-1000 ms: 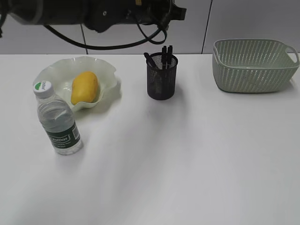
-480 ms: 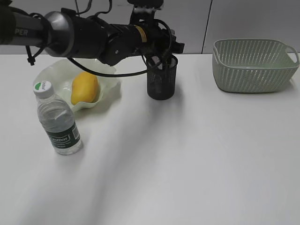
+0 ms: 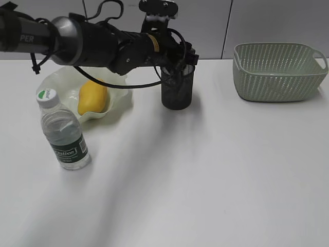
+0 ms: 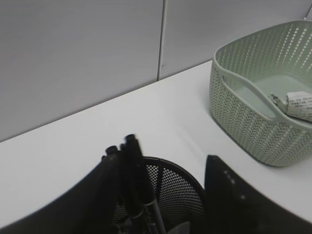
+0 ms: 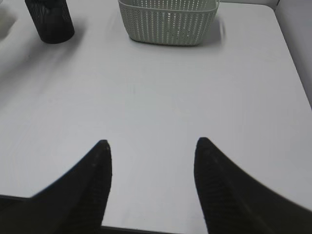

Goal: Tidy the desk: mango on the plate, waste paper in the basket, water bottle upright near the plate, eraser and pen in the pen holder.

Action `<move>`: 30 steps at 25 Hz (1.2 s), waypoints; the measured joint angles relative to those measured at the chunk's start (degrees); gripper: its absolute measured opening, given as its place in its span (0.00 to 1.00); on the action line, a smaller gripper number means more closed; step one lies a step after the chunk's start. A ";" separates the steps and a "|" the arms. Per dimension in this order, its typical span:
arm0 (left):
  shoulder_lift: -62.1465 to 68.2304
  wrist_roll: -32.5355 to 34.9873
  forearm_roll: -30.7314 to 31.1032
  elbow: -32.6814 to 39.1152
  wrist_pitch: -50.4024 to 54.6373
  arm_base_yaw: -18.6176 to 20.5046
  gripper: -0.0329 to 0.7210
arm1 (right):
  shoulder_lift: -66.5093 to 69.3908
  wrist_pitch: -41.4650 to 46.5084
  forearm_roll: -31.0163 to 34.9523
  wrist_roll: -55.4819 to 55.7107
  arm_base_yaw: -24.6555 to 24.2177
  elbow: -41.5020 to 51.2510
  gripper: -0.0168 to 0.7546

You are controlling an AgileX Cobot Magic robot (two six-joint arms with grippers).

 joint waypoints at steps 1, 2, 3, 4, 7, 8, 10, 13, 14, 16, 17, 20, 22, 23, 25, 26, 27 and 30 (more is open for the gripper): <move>-0.20 0.00 0.00 0.00 0.28 0.01 0.66 | 0.00 0.00 0.00 0.00 0.00 0.00 0.59; -0.54 0.00 0.00 0.00 0.65 0.13 0.69 | 0.00 0.00 0.00 0.00 0.00 0.00 0.59; -1.23 0.00 0.00 0.00 1.31 0.19 0.71 | 0.00 0.00 0.00 0.00 0.00 0.00 0.59; -2.17 0.00 -0.05 0.00 2.75 0.19 0.72 | 0.00 0.00 0.00 0.00 0.00 0.00 0.59; -8.65 0.00 -0.55 0.00 12.01 0.19 0.71 | 0.00 0.00 0.00 0.00 0.00 0.00 0.59; -11.00 0.00 -0.50 0.00 16.52 0.19 0.69 | 0.00 0.00 0.00 0.00 0.00 0.00 0.59; -16.95 0.62 -0.15 0.42 24.03 0.23 0.62 | 0.00 0.00 0.00 0.00 0.00 0.00 0.59; -27.33 2.96 0.23 6.50 30.70 0.23 0.53 | 0.00 0.00 0.00 0.00 0.00 0.00 0.59; -31.78 3.15 0.09 9.71 32.43 0.17 0.52 | 0.00 0.00 0.00 0.00 0.00 0.00 0.59; -41.10 3.51 -1.08 19.32 35.71 0.17 0.51 | 0.00 0.00 0.00 0.00 0.00 0.00 0.59; -46.66 3.55 -1.75 24.49 37.90 0.17 0.51 | 0.00 0.00 0.00 0.00 0.00 0.00 0.59; -63.05 3.70 -2.34 37.24 47.01 0.06 0.50 | 0.00 0.00 0.00 0.00 0.00 0.00 0.59; -73.67 3.75 -2.46 43.26 54.15 0.06 0.50 | 0.00 0.00 0.00 0.00 0.00 0.00 0.59; -79.71 3.95 -2.67 45.93 56.83 0.06 0.50 | 0.00 0.00 0.00 0.00 0.00 0.00 0.59; -92.10 4.45 -3.44 49.70 63.01 0.06 0.50 | 0.00 0.00 0.00 0.00 0.00 0.00 0.59; -97.36 5.09 -3.88 51.66 65.80 0.06 0.50 | 0.00 0.00 0.00 0.00 0.00 0.00 0.59; -101.64 5.64 -4.47 52.84 67.67 0.06 0.50 | 0.00 0.00 0.06 0.00 0.00 0.00 0.59; -115.04 6.85 -7.01 55.56 70.06 0.06 0.50 | 0.00 0.00 0.06 0.00 0.00 0.00 0.59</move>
